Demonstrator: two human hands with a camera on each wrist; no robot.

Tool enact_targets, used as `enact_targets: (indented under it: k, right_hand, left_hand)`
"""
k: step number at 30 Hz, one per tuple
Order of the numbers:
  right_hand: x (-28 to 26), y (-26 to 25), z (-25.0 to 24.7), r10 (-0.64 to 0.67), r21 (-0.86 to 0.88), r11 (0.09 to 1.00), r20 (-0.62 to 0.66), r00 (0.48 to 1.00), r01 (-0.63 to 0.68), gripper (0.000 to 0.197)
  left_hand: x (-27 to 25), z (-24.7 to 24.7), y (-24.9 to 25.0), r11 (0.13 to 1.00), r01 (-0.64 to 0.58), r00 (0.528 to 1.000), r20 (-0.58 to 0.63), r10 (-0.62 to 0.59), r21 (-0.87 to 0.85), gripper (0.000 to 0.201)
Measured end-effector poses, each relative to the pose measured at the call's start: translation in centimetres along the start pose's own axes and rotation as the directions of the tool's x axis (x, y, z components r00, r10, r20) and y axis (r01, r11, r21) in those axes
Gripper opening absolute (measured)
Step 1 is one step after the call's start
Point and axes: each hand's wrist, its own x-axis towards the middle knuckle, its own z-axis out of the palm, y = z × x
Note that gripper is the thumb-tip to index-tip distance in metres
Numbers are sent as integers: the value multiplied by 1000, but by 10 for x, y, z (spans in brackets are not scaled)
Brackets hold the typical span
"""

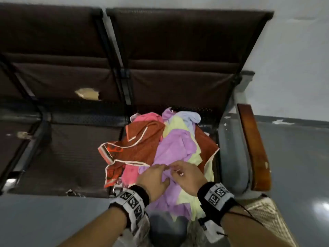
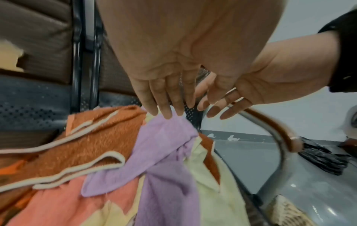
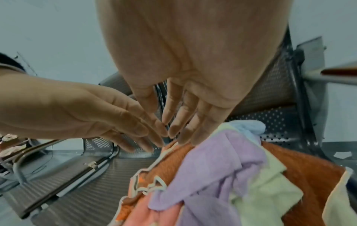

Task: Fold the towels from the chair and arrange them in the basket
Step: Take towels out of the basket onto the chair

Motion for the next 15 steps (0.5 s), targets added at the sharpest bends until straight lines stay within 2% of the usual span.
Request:
enact_targets:
  k: [2,4,6,8,11,15]
  right_hand:
    - [35,37,26,-29,-49,998,-27,999,28,30]
    - [73,70,42,-75,-123,990,-80,994,65,36]
    - [107,107,63,-123,-171,980,-122,985,101,43]
    - [133,127,70,-185,-235,960,-140,973,149,51]
    - [165,153,77,-321,-365,901,-190,928,237,58]
    - [180,161,74,-421,-430,850,-207,883,304,50]
  left_hand:
    - [34,36,-31,999,14,992,-124,-19,-41,48]
    - [71,64,-63,1000,4,976,-216,-6,-7,57]
    - [104,105,-91,996,-25,980,-193,40,81,72]
    - [126,122,-108,985,-65,969,-226,101,161,78]
    - [151,130,-124,962,-134,912,-350,214,240,64]
    - [177,115,-126,963,-131,832,-502,236,234,25]
